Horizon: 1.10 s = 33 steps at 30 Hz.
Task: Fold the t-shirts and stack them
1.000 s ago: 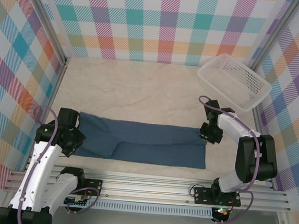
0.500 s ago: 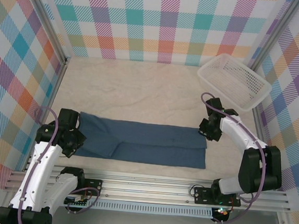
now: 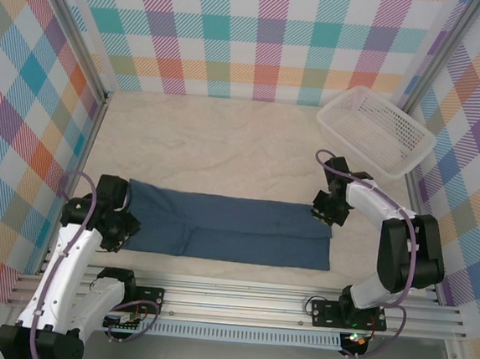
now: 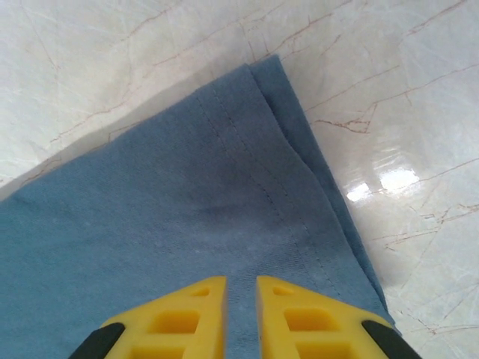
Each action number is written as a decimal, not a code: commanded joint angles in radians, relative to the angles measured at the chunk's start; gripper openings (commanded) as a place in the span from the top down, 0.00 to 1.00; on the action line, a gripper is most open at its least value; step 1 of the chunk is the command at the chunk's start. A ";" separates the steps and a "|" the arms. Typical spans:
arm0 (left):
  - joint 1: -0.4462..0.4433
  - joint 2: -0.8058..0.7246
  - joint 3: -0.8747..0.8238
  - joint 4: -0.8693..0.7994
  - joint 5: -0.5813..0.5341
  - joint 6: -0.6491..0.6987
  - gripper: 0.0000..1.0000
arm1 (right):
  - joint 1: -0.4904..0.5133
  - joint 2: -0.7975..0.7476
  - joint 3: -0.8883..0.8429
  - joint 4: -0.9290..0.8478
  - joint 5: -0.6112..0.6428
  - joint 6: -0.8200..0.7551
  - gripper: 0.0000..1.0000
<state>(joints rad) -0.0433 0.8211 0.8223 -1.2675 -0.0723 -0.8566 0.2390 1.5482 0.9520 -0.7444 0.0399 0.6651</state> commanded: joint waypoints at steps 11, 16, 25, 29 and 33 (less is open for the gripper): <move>0.168 0.624 0.302 0.392 0.205 0.058 0.50 | 0.048 0.050 0.017 0.139 -0.209 -0.043 0.85; 0.212 0.886 0.416 0.439 0.169 0.113 0.60 | 0.045 0.153 0.085 0.066 -0.162 -0.036 0.86; 0.271 1.111 0.529 0.435 0.088 0.180 0.74 | 0.036 0.316 0.191 0.007 -0.070 -0.044 0.88; 0.298 1.179 0.548 0.445 0.072 0.193 0.81 | 0.021 0.382 0.244 -0.015 -0.052 -0.045 0.88; 0.311 1.222 0.599 0.437 0.047 0.221 0.91 | 0.017 0.427 0.307 -0.048 -0.041 -0.049 0.88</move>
<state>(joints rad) 0.2447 1.9903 1.3956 -0.8284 0.0212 -0.6724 0.2668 1.9118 1.2465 -0.7578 -0.0673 0.6346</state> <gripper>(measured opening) 0.100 0.125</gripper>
